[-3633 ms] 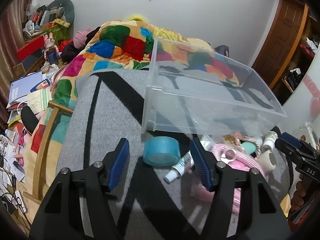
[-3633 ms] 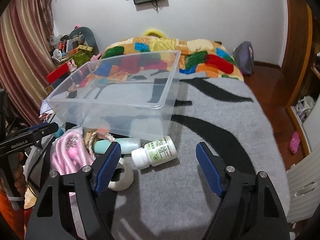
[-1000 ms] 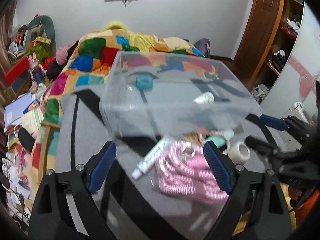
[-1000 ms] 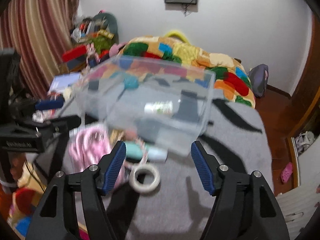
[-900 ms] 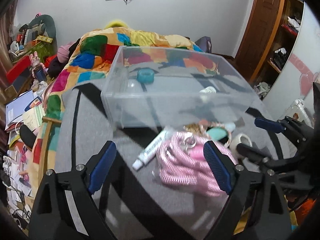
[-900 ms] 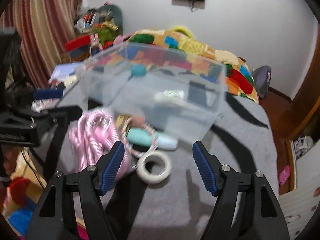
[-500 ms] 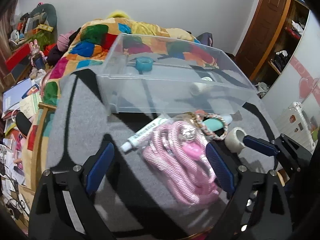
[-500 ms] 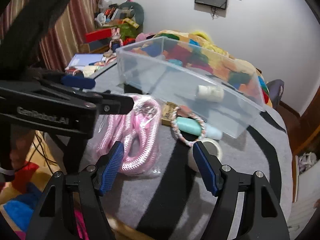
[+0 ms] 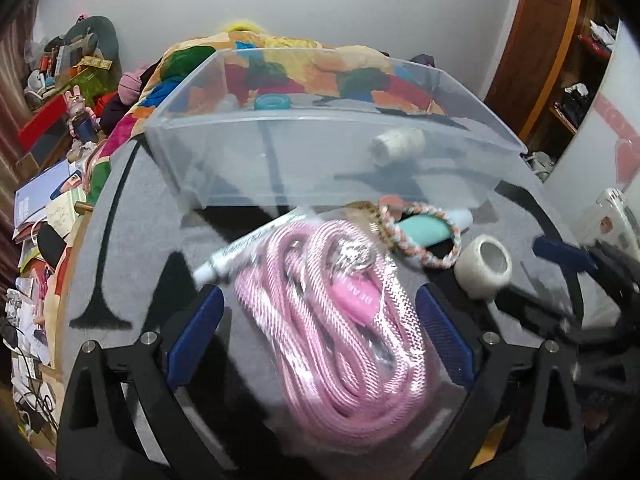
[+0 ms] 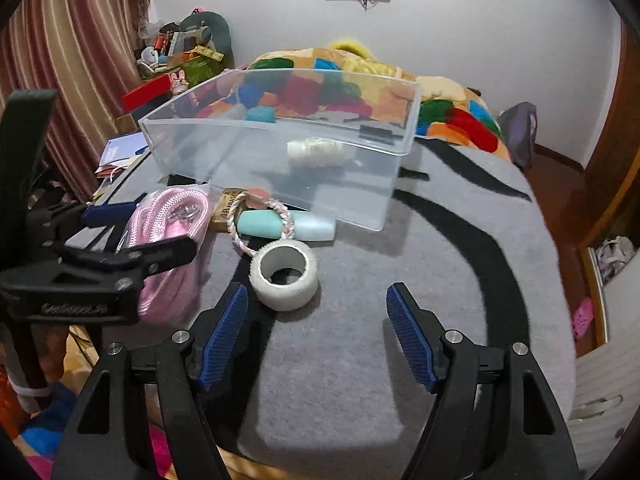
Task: Organize objects
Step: 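Place bagged pink rope in box with left gripper while right carries white tape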
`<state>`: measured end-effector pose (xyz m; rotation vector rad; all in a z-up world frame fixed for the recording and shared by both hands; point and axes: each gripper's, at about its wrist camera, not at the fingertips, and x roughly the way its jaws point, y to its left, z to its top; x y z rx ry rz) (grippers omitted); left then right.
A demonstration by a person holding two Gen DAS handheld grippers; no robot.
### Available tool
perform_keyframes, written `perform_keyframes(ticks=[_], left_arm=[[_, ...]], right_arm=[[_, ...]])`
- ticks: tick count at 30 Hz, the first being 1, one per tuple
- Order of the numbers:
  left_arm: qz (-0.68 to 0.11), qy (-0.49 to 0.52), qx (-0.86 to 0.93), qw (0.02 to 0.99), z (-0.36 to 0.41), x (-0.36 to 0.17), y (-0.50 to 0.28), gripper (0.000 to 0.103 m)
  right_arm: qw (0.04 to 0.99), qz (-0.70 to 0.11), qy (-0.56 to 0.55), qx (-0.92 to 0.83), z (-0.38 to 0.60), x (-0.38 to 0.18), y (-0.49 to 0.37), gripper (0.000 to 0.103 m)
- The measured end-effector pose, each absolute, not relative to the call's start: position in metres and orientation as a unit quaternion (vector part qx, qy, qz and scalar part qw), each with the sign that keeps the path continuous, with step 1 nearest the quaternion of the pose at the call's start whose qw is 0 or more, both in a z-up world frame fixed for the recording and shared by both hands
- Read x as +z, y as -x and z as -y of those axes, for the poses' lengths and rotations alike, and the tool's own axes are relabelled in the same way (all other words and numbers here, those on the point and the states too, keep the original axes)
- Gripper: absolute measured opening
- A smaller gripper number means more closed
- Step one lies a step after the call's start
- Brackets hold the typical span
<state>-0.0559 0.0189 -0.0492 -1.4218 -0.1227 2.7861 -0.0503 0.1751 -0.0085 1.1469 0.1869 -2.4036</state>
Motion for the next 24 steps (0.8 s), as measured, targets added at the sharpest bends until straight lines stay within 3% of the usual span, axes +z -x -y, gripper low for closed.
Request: perform_keyframes(ticks=[11,15,16,18,20,24], left_arm=[[0.015,0.469,0.883,0.01,0.002,-0.058,0.035,0.098],[0.009,0.468,0.884,0.017,-0.004,-0.065,0.053,0.096],[0.008,0.466,0.885,0.015,-0.006,-0.067,0.055,0.094],[0.0,0.452,0.892,0.019,-0.009,-0.064,0.055,0.078],[0.002,0.446,0.895,0.026,-0.009,-0.062,0.052,0.063],[0.018,0.439,0.898,0.036,-0.003,-0.055,0.042,0.056]], right_arm=[[0.25,-0.054,-0.429,-0.866,-0.164,-0.022,0.059,0.068],[0.251,-0.041,-0.434,-0.864,-0.167,-0.025,0.061,0.047],[0.251,-0.04,-0.434,-0.864,-0.167,-0.025,0.062,0.042],[0.259,-0.037,-0.432,-0.863,-0.167,-0.023,0.06,0.035],[0.258,-0.043,-0.425,-0.866,-0.167,-0.021,0.056,0.035],[0.262,-0.042,-0.413,-0.871,-0.168,-0.014,0.049,0.035]])
